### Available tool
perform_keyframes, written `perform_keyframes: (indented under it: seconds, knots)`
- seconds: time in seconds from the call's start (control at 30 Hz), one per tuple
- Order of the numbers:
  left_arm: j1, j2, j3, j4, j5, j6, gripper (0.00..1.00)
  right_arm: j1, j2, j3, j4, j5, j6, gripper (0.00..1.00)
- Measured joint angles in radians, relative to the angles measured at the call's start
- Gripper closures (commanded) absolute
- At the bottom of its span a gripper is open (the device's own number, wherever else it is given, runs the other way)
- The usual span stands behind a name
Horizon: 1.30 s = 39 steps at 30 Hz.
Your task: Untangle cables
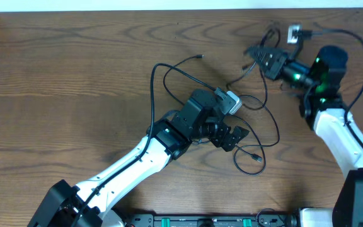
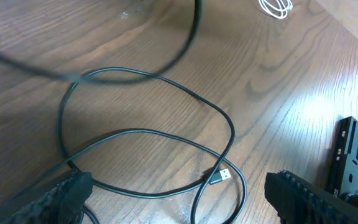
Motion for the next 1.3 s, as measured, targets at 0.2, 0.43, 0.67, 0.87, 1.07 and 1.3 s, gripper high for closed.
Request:
perform_keyframes:
  seconds: [0.2, 0.43, 0.67, 0.87, 1.07, 1.3]
  knots:
    - [0.000, 0.000, 0.000, 0.000, 0.000, 0.000, 0.04, 0.000, 0.000, 0.080, -0.141, 0.272, -0.249, 0.99]
    - [0.000, 0.000, 0.000, 0.000, 0.000, 0.000, 0.04, -0.003, 0.021, 0.082, -0.073, 0.679, -0.599, 0.99]
    - [0.000, 0.000, 0.000, 0.000, 0.000, 0.000, 0.04, -0.064, 0.150, 0.097, 0.113, 0.880, -0.860, 0.99]
    - [0.000, 0.000, 0.000, 0.001, 0.000, 0.000, 0.04, -0.157, 0.357, 0.261, 0.132, 0.919, -1.020, 0.99]
    - [0.000, 0.000, 0.000, 0.000, 0.000, 0.000, 0.04, -0.180, 0.570, 0.482, 0.130, 0.939, -1.168, 0.99]
    - [0.000, 0.000, 0.000, 0.002, 0.000, 0.000, 0.04, -0.207, 0.836, 0.789, 0.121, 1.000, -1.334, 0.99]
